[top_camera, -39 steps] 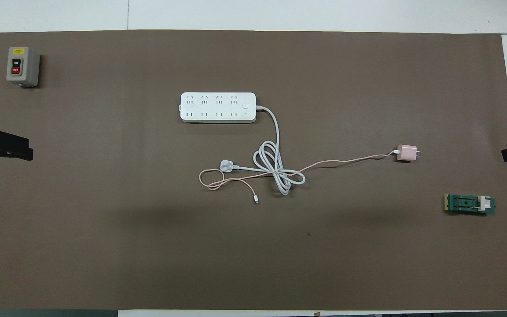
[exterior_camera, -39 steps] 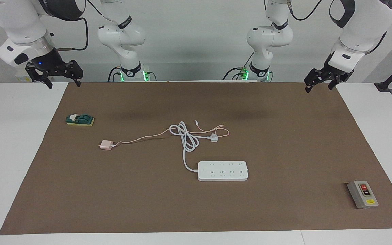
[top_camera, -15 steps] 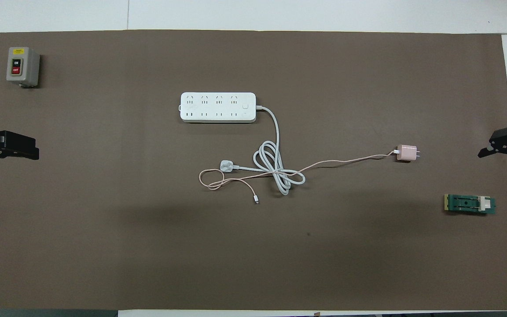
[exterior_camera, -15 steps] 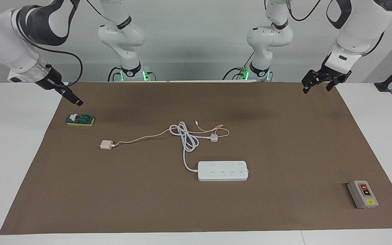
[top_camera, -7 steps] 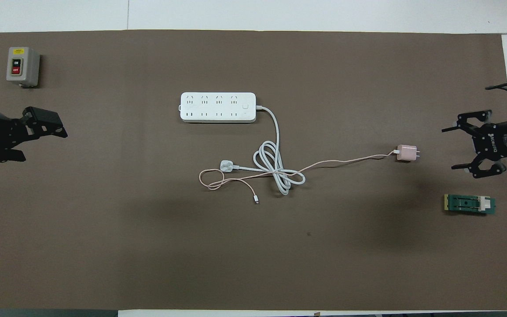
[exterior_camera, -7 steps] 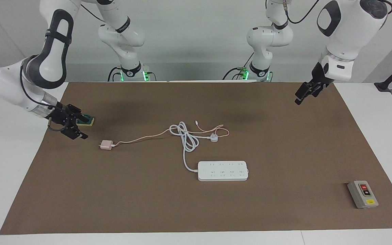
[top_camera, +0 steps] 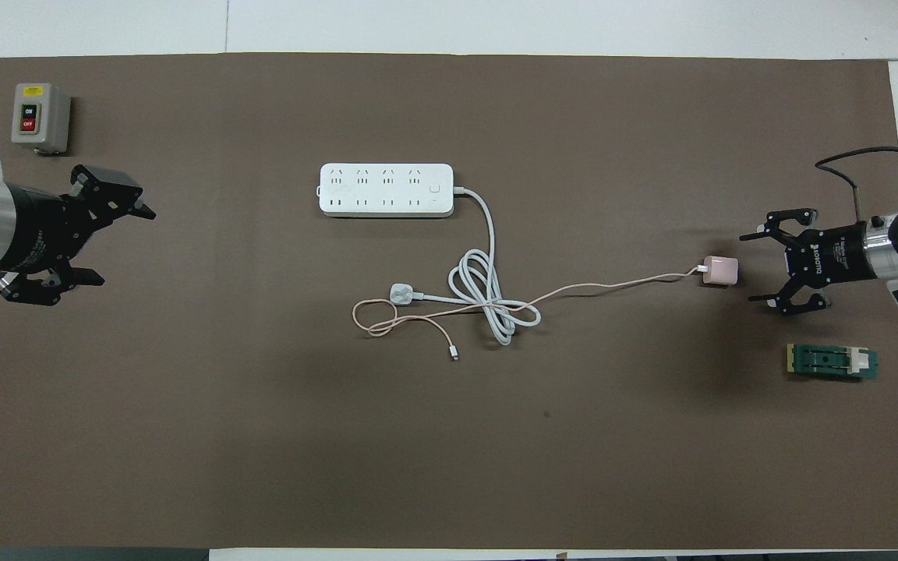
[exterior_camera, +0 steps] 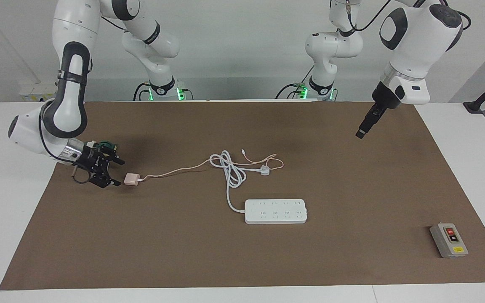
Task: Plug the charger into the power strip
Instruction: 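Reach the right gripper to the pink charger while the left gripper advances, then grasp the pink charger with the right gripper and lift it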
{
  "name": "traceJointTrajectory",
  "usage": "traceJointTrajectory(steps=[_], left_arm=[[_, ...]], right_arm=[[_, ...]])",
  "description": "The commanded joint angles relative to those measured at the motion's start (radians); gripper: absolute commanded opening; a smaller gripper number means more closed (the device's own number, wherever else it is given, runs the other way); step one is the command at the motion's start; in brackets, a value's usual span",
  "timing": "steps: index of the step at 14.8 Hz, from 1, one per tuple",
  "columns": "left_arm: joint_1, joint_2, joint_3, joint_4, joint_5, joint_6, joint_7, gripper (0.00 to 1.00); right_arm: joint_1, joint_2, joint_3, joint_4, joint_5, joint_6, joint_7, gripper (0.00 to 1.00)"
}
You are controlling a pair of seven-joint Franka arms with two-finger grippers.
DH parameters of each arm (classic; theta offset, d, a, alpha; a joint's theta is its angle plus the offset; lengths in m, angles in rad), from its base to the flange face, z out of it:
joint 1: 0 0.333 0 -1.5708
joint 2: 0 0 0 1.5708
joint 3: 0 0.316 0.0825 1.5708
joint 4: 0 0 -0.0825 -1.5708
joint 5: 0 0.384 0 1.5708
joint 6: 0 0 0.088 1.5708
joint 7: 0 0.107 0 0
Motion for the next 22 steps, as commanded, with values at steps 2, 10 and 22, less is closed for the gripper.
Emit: traceJointTrajectory(steps=[2, 10, 22], left_arm=[[-0.025, -0.056, 0.011, -0.086, -0.016, 0.052, -0.137, 1.0], [-0.032, -0.075, 0.011, -0.13, -0.058, 0.123, -0.19, 1.0], [0.142, 0.072, 0.023, -0.115, -0.537, -0.02, 0.733, 1.0]], right_arm=[[0.0, 0.029, 0.005, 0.002, 0.031, 0.007, 0.008, 1.0], [0.009, 0.042, 0.005, -0.013, 0.031, 0.036, 0.001, 0.97], [0.055, 0.042, 0.005, -0.015, 0.029, 0.067, 0.051, 0.0]])
